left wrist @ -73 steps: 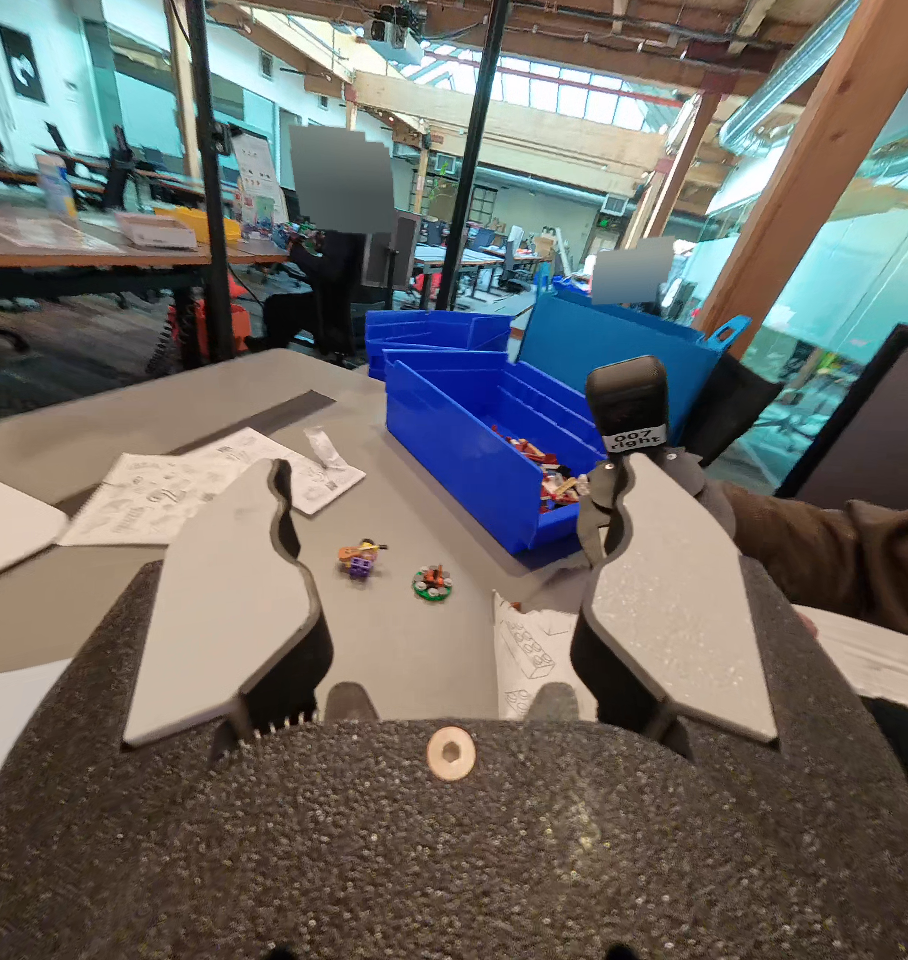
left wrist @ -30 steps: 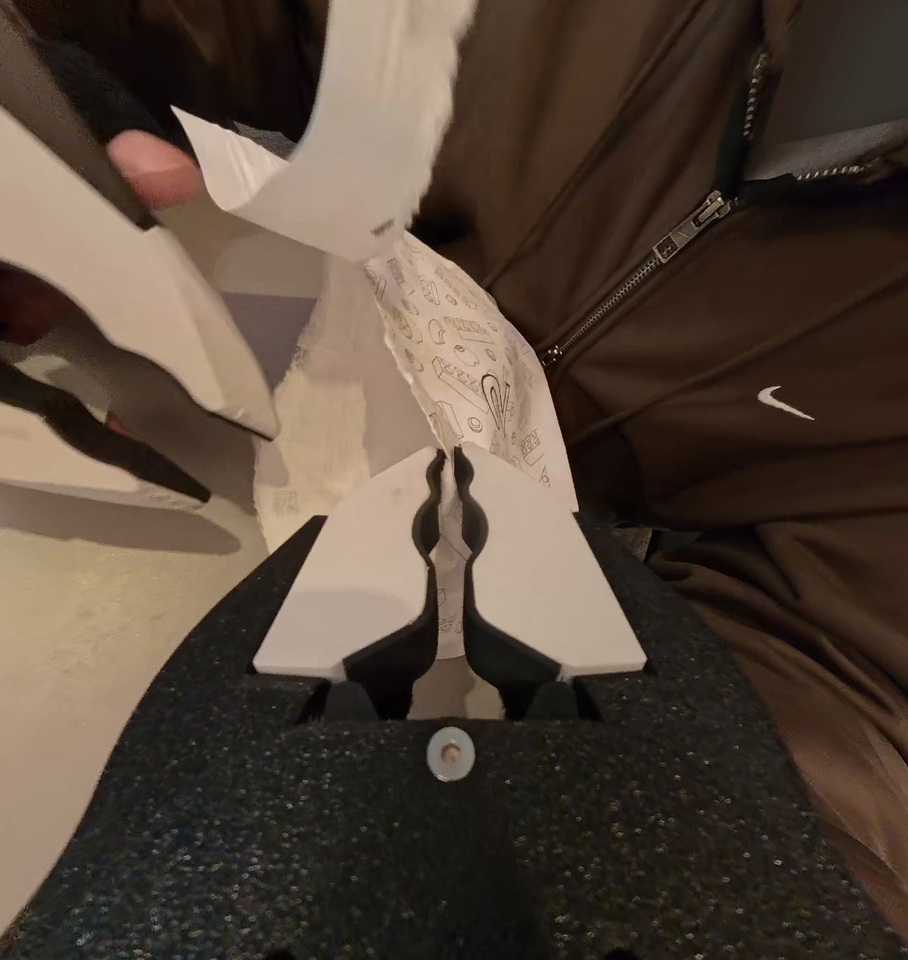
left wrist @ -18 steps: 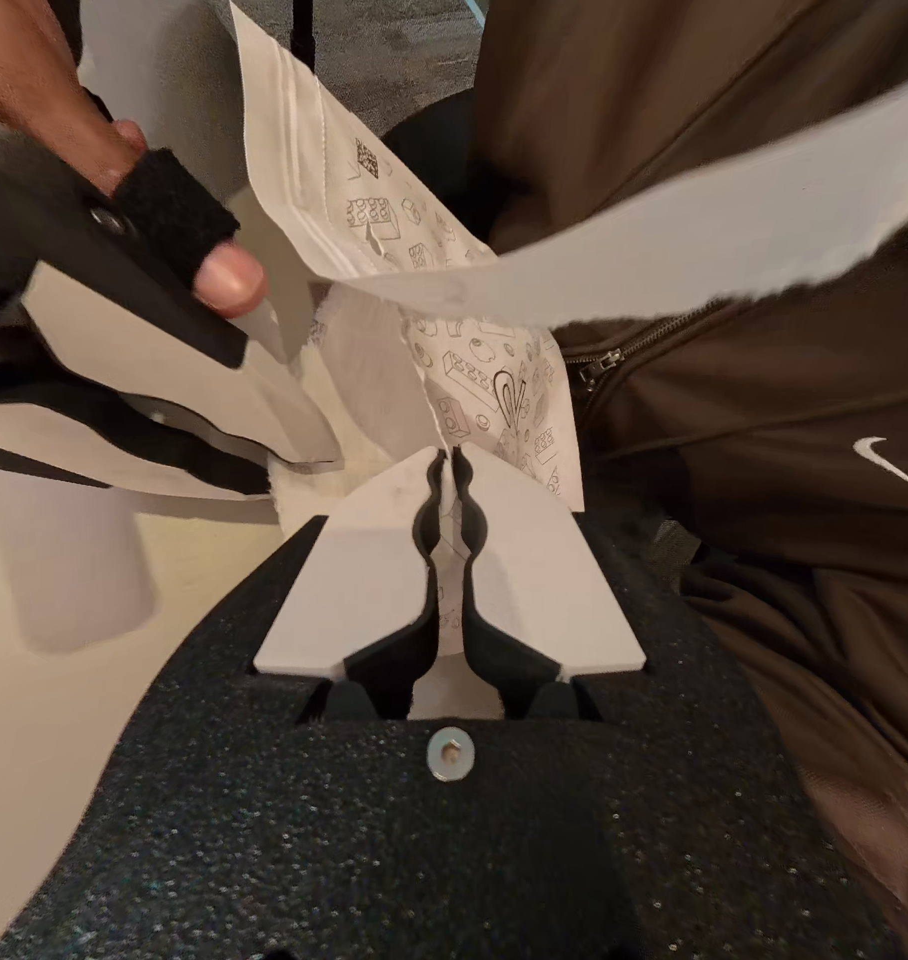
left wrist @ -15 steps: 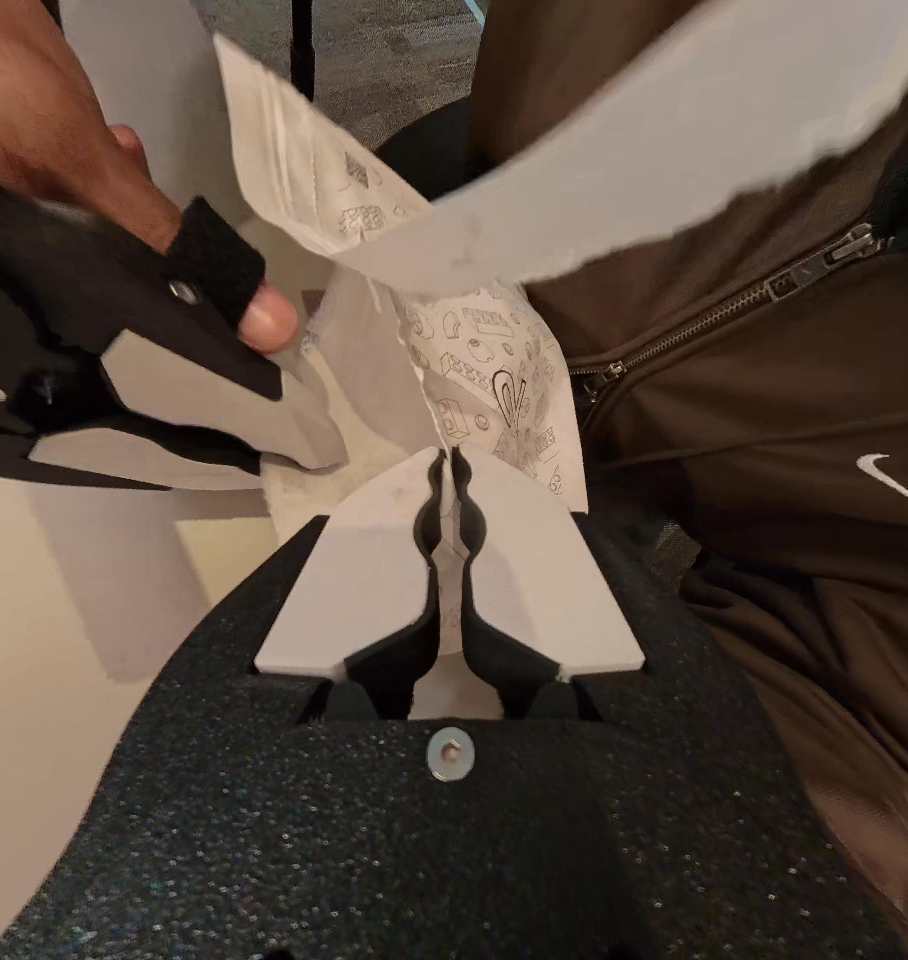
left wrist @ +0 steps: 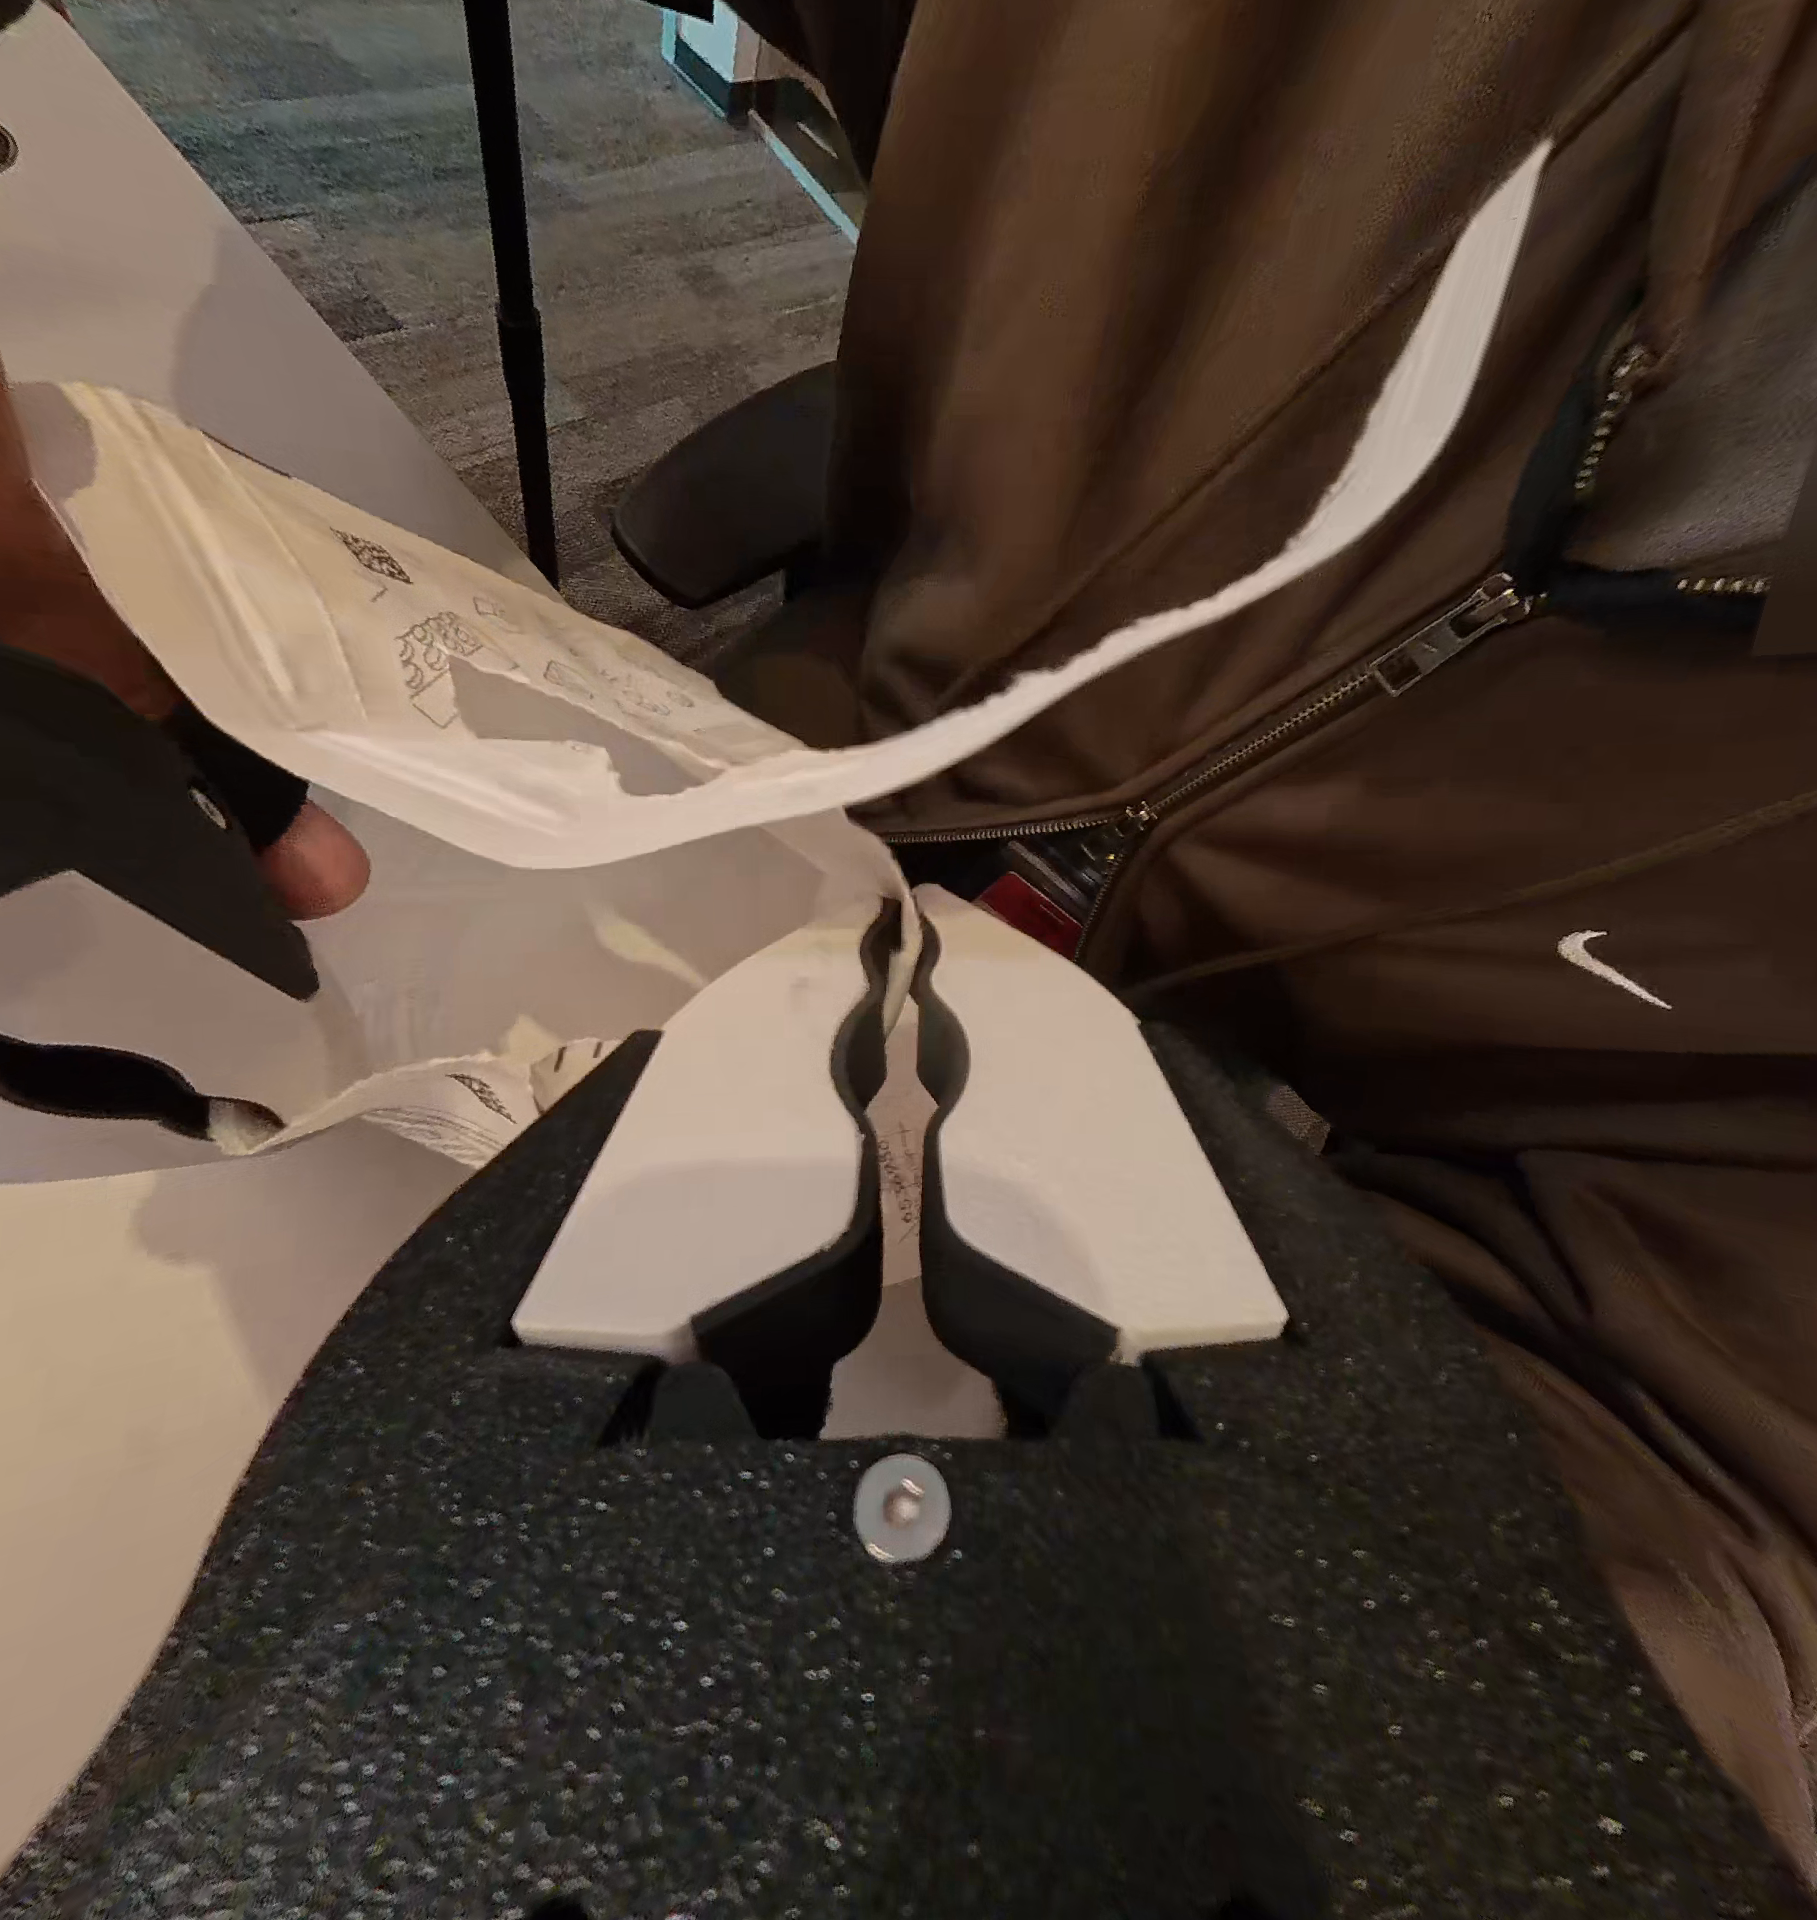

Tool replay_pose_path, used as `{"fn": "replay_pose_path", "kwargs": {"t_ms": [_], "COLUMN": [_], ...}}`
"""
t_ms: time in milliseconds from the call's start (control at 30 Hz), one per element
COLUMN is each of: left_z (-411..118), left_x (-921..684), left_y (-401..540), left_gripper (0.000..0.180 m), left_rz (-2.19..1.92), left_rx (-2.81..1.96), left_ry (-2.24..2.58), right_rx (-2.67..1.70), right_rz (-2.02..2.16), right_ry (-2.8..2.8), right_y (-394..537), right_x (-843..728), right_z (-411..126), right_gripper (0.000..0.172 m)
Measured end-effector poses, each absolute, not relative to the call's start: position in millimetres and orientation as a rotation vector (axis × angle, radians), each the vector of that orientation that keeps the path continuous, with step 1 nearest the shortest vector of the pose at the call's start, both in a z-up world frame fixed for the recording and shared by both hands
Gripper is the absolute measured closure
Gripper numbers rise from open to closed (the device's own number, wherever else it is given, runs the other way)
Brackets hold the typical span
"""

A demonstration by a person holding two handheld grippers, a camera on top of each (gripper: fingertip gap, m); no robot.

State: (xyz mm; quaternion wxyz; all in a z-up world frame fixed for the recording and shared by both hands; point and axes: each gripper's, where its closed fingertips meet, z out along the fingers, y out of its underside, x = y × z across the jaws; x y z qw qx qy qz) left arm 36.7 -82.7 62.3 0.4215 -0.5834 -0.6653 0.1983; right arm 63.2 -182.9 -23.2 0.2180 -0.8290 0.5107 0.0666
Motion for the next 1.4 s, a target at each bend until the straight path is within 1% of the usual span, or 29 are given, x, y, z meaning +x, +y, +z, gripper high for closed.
{"fn": "replay_pose_path", "kwargs": {"t_ms": [267,500,600,667,733,833,967,1067,1200,1400], "left_z": [70.6,76.6,78.8,82.6,87.7,97.2,118.7,133.5,141.3,133.6], "left_x": [47.3,54.9,58.9,62.5,69.1,86.9,119.2,146.6,178.4,205.8], "left_y": [-89.2,-92.2,-96.1,-103.7,-114.1,-133.1,-166.2,-188.4,-211.9,-236.8], "left_gripper": [0.18,0.179,0.178,0.174,0.164,0.159,0.157,0.155,0.15,0.145], "left_rz": [0.58,0.636,0.669,0.721,0.797,0.942,1.197,1.388,1.579,1.752], "left_rx": [-1.442,-1.411,-1.387,-1.344,-1.281,-1.15,-0.903,-0.714,-0.487,-0.277], "left_ry": [-1.753,-1.781,-1.781,-1.777,-1.77,-1.747,-1.68,-1.637,-1.615,-1.633], "right_rx": [-2.431,-2.521,-2.537,-2.521,-2.468,-2.377,-2.283,-2.218,-2.124,-2.155], "right_rz": [-0.111,-0.324,-0.319,-0.279,-0.211,-0.193,-0.303,-0.379,-0.431,-0.608], "right_ry": [1.411,1.41,1.417,1.435,1.441,1.466,1.52,1.561,1.595,1.678], "right_y": [-203.4,-216.8,-218.1,-218.8,-216.5,-222.2,-244.8,-260.5,-272.2,-303.3], "right_x": [91.1,106.3,105.6,104.7,104.3,109.6,124.0,132.0,135.8,128.7], "right_z": [10.2,28.6,29.2,24.4,19.1,14.1,9.4,6.1,1.4,-8.5], "right_gripper": [0.172,0.172,0.172,0.172,0.171,0.167,0.154,0.149,0.146,0.142]}}
